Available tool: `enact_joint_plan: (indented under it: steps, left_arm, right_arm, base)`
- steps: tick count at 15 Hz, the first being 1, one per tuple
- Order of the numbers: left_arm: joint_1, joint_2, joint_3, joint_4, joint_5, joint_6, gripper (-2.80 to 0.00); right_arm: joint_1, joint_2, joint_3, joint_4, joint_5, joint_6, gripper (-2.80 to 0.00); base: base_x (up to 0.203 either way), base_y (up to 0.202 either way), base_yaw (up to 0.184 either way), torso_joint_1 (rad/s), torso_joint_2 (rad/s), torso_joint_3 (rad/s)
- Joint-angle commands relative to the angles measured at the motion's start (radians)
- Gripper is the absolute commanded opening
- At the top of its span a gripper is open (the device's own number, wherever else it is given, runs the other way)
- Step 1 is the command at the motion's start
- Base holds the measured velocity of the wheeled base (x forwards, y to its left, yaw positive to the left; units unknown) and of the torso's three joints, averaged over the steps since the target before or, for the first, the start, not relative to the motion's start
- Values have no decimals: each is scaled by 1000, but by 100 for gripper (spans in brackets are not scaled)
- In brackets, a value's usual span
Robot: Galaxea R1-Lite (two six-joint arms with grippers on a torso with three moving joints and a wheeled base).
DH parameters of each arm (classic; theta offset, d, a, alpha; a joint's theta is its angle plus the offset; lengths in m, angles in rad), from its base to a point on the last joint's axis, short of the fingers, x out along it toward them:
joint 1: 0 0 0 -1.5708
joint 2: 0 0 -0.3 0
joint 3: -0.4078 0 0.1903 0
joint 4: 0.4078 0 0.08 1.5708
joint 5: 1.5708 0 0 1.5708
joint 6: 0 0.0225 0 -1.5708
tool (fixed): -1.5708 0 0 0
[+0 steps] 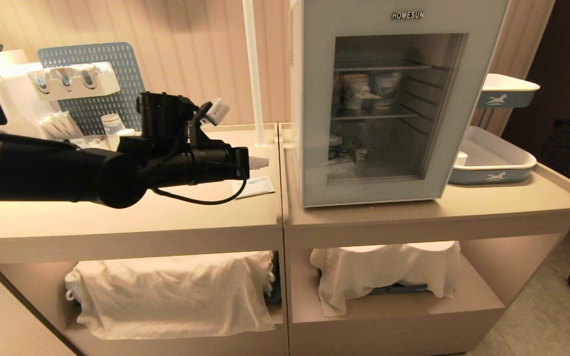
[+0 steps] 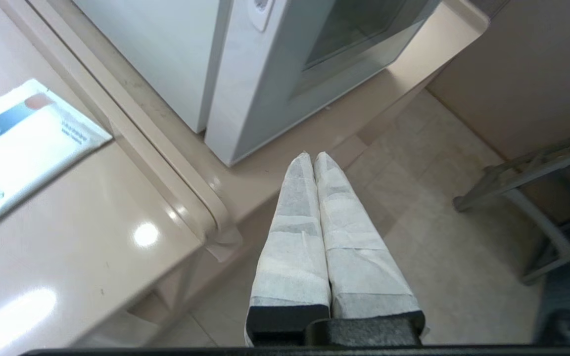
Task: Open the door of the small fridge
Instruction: Open the freezer door
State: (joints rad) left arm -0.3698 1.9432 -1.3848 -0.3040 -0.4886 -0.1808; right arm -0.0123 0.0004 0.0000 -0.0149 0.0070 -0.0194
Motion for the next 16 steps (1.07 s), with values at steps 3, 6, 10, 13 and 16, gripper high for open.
enact_joint_plan:
  steps: [3,6,10,13,16]
  left_arm:
    - [-19,174,-66,-117,12,25,-280]
    - [-33,225,-141,-169,13,37,-280]
    - [-34,146,-157,12,3,37,-280]
    - [-33,112,-230,265,4,33,-280]
    - [-34,180,-379,316,-1,33,-280]
  right_arm:
    - [0,0,11,0,1,-1,-280]
    - [0,0,11,0,1,-1,-280]
    - [0,-2,11,0,1,-1,-280]
    - [0,0,11,0,1,-1,-280]
    - [0,0,11,0,1,-1,-280]
  base:
    - [0,0,0,0,0,0]
    - [0,0,0,0,0,0]
    - [0,0,0,0,0,0]
    - [0,0,0,0,0,0]
    - [0,0,0,0,0,0]
